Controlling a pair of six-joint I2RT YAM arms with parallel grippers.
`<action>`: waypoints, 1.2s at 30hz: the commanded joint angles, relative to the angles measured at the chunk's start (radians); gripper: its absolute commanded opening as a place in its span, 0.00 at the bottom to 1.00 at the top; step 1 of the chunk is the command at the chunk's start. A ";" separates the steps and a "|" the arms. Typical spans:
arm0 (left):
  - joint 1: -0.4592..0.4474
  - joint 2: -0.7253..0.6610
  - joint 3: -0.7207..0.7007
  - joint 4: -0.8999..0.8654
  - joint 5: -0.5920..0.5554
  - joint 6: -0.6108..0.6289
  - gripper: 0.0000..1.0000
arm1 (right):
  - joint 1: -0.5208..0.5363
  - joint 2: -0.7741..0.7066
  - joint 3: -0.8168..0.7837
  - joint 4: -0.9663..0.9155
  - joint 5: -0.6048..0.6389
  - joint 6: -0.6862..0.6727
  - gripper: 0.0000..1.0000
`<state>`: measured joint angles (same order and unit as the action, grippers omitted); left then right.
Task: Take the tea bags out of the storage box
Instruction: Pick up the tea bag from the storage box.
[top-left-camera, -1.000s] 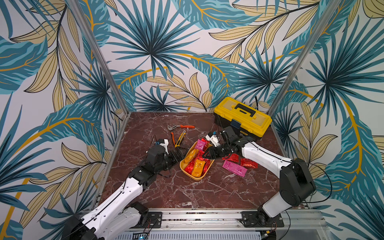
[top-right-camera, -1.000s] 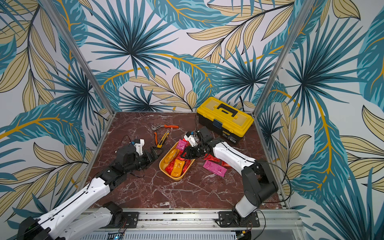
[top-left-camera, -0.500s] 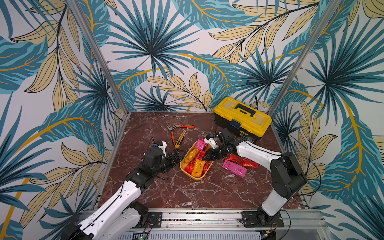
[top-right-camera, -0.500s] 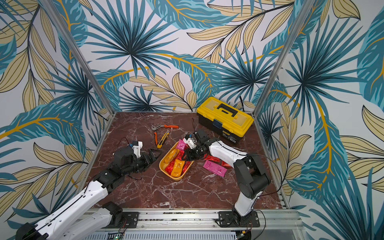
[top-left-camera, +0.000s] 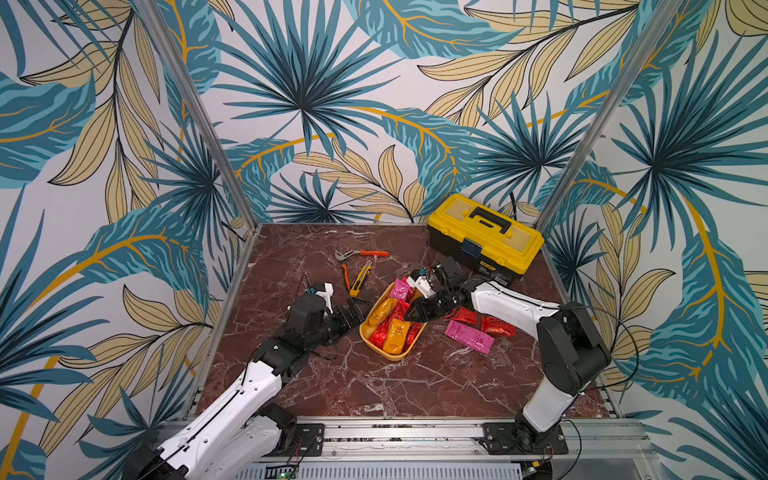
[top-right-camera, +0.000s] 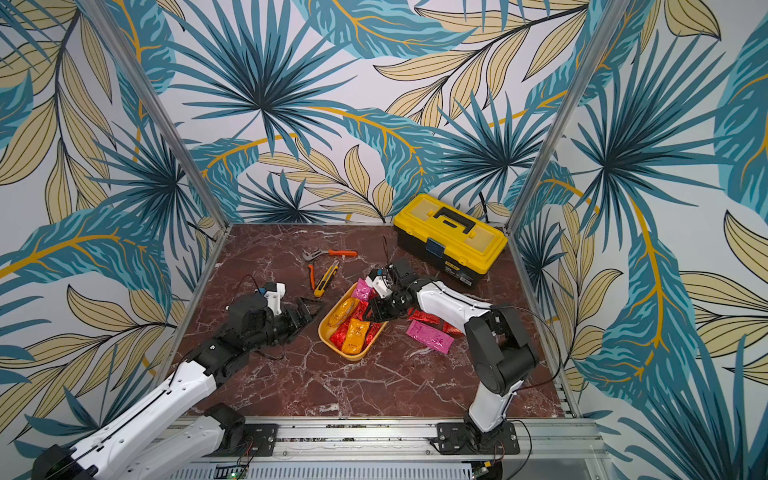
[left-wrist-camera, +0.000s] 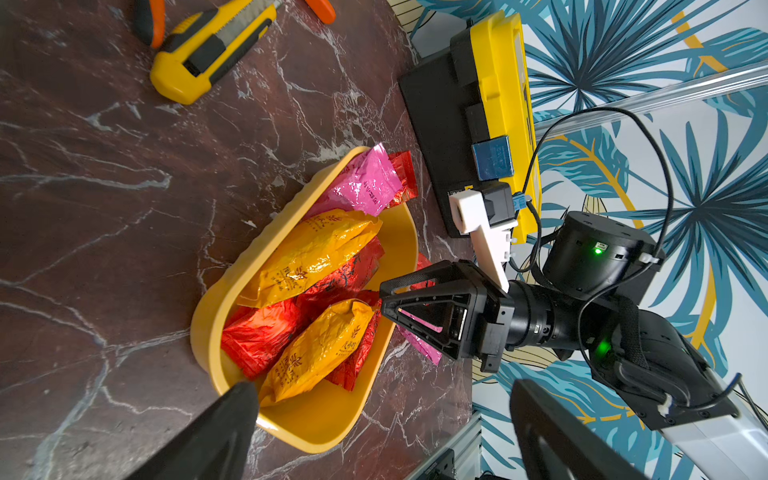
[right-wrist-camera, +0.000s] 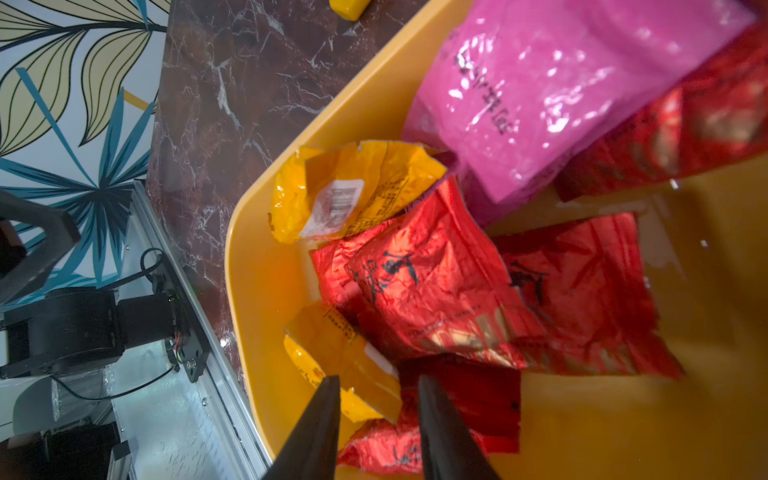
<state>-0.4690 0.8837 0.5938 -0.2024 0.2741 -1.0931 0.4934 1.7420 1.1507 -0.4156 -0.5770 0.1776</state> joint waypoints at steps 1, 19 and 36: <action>0.009 -0.002 -0.016 0.009 0.007 -0.003 1.00 | 0.008 0.022 -0.006 0.002 -0.027 -0.020 0.37; 0.010 -0.009 -0.018 0.007 0.014 -0.001 1.00 | 0.043 0.035 -0.004 -0.020 -0.062 -0.032 0.33; 0.011 -0.018 -0.022 0.013 0.019 -0.010 1.00 | 0.081 -0.022 -0.006 -0.055 -0.060 -0.032 0.38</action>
<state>-0.4664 0.8825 0.5938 -0.2016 0.2863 -1.1011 0.5655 1.7596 1.1507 -0.4454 -0.6296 0.1631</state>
